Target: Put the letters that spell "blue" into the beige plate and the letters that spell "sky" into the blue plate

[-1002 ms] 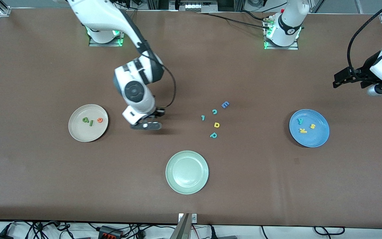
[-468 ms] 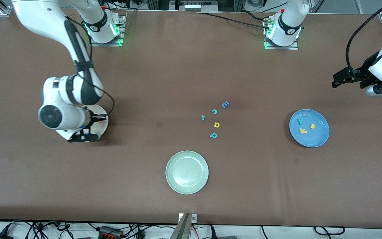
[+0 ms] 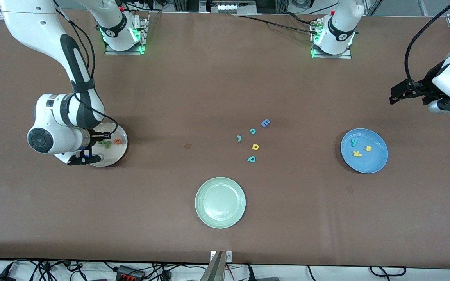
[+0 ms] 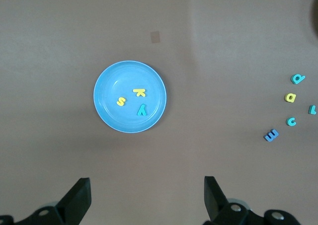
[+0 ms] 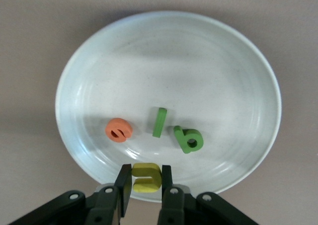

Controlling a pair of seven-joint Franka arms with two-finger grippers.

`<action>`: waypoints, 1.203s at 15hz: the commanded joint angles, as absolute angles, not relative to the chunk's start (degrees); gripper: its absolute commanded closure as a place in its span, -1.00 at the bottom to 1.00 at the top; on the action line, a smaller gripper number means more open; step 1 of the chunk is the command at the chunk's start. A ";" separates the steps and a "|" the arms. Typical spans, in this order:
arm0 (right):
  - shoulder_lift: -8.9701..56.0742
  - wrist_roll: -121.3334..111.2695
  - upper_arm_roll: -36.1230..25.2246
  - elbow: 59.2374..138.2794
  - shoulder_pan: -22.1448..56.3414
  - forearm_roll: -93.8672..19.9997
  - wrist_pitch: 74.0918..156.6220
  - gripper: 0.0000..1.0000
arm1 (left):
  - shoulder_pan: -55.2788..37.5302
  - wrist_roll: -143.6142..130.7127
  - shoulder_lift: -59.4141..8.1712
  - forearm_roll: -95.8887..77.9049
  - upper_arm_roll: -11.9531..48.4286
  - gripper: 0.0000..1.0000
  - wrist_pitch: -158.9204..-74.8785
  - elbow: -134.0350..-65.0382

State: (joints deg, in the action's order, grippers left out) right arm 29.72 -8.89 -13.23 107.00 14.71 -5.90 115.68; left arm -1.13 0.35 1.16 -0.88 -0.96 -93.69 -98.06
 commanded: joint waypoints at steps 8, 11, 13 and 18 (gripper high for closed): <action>25.14 -2.47 -12.65 100.13 13.18 -5.98 107.26 -1.00 | -0.97 0.62 -0.88 -3.51 -0.88 -1.00 -95.36 -96.77; 24.08 -1.32 -15.19 90.56 12.83 -6.06 98.20 -1.00 | -0.79 1.66 -0.27 -5.01 -0.88 -1.00 -94.83 -96.77; 23.12 -1.93 -17.22 86.07 12.83 -6.06 95.28 -1.00 | 0.00 4.82 -0.26 -5.88 -1.66 -1.00 -94.92 -96.77; 17.85 -2.29 -18.63 82.36 12.92 -5.71 94.92 -1.00 | 1.75 5.10 -0.44 -6.24 -1.76 -1.00 -95.01 -95.62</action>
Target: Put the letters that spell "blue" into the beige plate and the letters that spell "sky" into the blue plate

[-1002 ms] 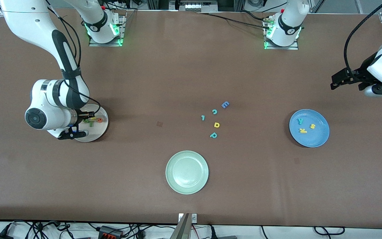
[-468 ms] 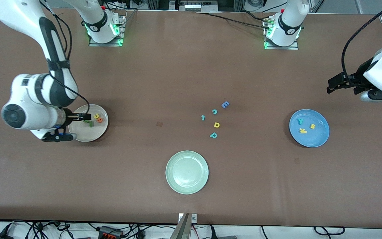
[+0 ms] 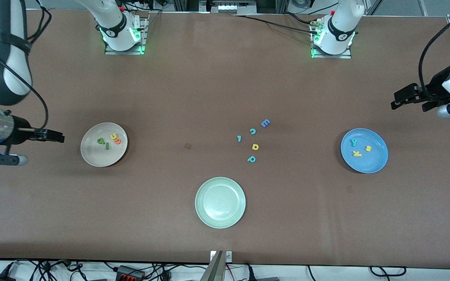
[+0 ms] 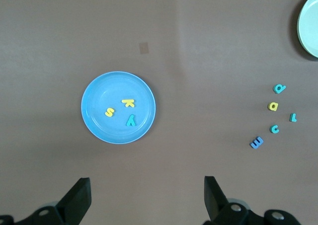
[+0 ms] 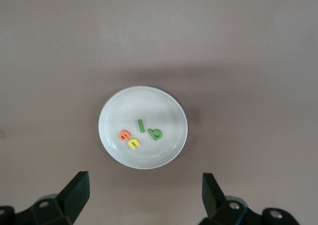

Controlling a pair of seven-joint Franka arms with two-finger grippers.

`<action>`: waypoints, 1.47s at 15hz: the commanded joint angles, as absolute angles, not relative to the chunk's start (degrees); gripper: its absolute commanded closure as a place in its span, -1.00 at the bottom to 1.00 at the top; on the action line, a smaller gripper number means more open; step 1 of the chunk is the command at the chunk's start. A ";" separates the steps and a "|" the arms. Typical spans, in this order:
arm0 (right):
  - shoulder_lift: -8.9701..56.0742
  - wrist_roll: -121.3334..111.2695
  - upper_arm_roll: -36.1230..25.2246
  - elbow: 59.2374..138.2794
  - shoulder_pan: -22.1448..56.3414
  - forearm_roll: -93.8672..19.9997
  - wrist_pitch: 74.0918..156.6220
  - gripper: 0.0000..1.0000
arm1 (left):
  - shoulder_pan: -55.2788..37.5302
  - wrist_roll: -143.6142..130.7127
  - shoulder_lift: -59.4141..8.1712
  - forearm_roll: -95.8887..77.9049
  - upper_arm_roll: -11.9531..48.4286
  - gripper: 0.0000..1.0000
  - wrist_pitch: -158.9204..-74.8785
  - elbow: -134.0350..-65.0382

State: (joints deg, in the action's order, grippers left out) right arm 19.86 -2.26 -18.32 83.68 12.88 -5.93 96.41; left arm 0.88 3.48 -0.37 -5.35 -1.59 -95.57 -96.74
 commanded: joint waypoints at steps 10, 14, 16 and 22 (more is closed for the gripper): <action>13.36 -1.94 -2.02 75.32 -5.46 -0.73 87.90 -1.00 | 1.32 4.48 -1.23 -5.10 -0.97 -1.00 -95.27 -95.54; 7.33 -1.40 -1.93 85.91 -4.22 1.67 92.60 -1.00 | 1.14 4.48 -1.05 -3.87 -0.79 -1.00 -95.01 -95.54; 1.00 -1.85 -2.11 95.24 -4.22 1.67 97.54 -1.00 | 1.14 4.39 -1.05 -3.78 -0.62 -1.00 -95.10 -95.45; -1.49 -2.20 -2.11 96.77 -4.22 1.67 93.69 -1.00 | 0.88 1.85 -1.14 3.77 5.09 -1.00 -94.31 -93.17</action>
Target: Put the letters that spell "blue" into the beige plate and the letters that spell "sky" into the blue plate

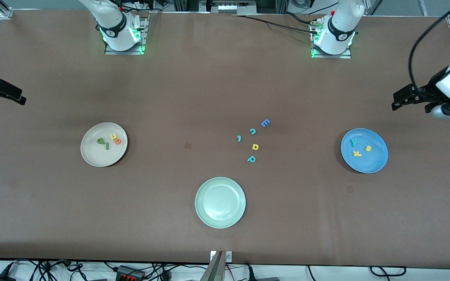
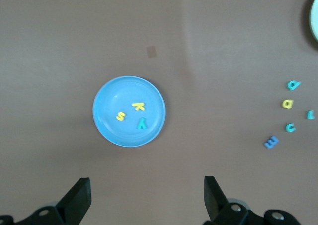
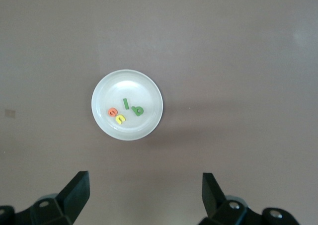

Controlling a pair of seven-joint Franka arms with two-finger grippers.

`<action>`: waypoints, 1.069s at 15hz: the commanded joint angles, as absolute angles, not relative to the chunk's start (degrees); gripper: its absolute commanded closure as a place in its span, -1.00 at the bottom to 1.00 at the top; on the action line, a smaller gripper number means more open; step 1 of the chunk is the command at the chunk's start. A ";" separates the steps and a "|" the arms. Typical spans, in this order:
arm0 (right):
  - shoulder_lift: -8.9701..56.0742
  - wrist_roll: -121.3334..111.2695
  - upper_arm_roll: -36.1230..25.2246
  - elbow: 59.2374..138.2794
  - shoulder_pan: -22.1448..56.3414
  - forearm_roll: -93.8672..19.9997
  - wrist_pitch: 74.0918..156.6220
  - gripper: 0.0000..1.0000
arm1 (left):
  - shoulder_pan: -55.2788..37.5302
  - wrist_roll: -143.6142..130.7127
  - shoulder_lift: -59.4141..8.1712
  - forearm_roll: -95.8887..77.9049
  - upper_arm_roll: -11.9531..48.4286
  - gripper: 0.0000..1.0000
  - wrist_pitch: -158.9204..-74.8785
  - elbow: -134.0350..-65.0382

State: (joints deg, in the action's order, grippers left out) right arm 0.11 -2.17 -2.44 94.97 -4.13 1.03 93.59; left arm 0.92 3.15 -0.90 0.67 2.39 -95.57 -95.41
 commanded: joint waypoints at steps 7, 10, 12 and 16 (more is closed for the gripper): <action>-1.58 -2.46 -1.93 97.12 -4.04 2.20 94.74 -1.00 | 1.85 0.62 -1.14 2.03 5.89 -1.00 -89.40 -92.46; -1.58 -2.55 -1.93 97.21 -4.13 2.20 94.66 -1.00 | 2.37 0.62 -1.14 -1.05 5.80 -1.00 -89.03 -92.46; -1.58 -2.64 -1.93 97.21 -4.13 2.20 94.57 -1.00 | 2.72 0.96 -1.06 -2.02 5.80 -1.00 -88.86 -92.46; -1.58 -3.25 -2.02 97.21 -4.31 2.20 94.40 -1.00 | 3.08 1.23 -1.06 -2.02 6.06 -1.00 -88.86 -92.46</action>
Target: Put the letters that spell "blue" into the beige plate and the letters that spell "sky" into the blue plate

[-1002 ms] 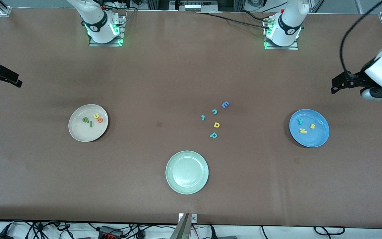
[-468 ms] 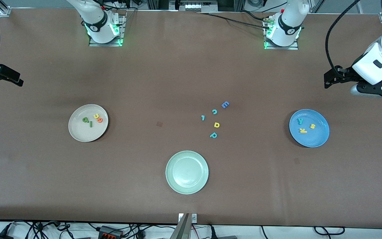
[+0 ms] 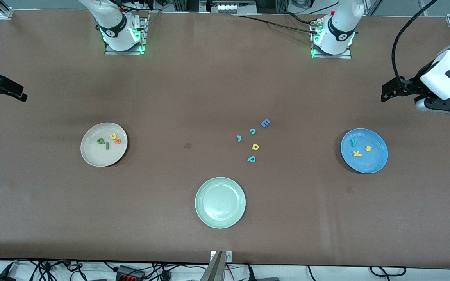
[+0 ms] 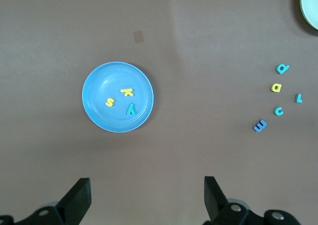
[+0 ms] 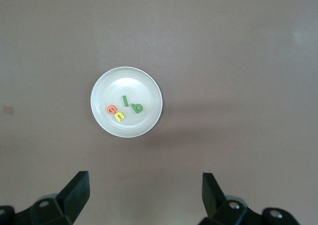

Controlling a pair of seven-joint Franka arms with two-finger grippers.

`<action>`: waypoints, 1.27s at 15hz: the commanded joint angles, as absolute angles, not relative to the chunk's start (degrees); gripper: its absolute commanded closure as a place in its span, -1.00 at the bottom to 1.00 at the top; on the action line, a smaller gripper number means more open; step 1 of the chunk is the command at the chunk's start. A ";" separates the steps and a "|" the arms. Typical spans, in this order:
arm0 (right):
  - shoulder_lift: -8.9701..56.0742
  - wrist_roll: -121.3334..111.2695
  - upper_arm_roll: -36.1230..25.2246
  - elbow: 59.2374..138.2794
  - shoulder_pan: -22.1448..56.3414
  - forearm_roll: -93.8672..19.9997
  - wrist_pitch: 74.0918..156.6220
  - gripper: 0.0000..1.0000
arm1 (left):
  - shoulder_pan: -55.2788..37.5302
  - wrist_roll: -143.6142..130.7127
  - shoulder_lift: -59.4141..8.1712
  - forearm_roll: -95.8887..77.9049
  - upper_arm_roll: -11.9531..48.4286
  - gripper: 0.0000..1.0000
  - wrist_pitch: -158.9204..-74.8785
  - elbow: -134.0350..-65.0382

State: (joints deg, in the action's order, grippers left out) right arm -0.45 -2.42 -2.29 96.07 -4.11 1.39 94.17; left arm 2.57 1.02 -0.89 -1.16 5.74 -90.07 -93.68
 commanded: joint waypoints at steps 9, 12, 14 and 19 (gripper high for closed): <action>-1.05 -3.43 -2.02 97.38 -4.48 2.29 95.10 -1.00 | 3.16 1.23 -0.97 -1.76 6.42 -1.00 -88.86 -92.46; -1.23 -3.43 -2.11 97.38 -4.57 2.29 94.84 -1.00 | 3.16 1.23 -0.88 -1.76 6.42 -1.00 -88.86 -92.37; -1.14 -3.43 -2.11 97.38 -4.66 2.29 94.83 -1.00 | 3.16 1.23 -0.88 -1.76 6.42 -1.00 -88.94 -92.37; -1.23 -3.60 -2.20 97.38 -4.57 2.29 94.66 -1.00 | 3.16 1.23 -0.97 -1.67 6.33 -1.00 -89.03 -92.37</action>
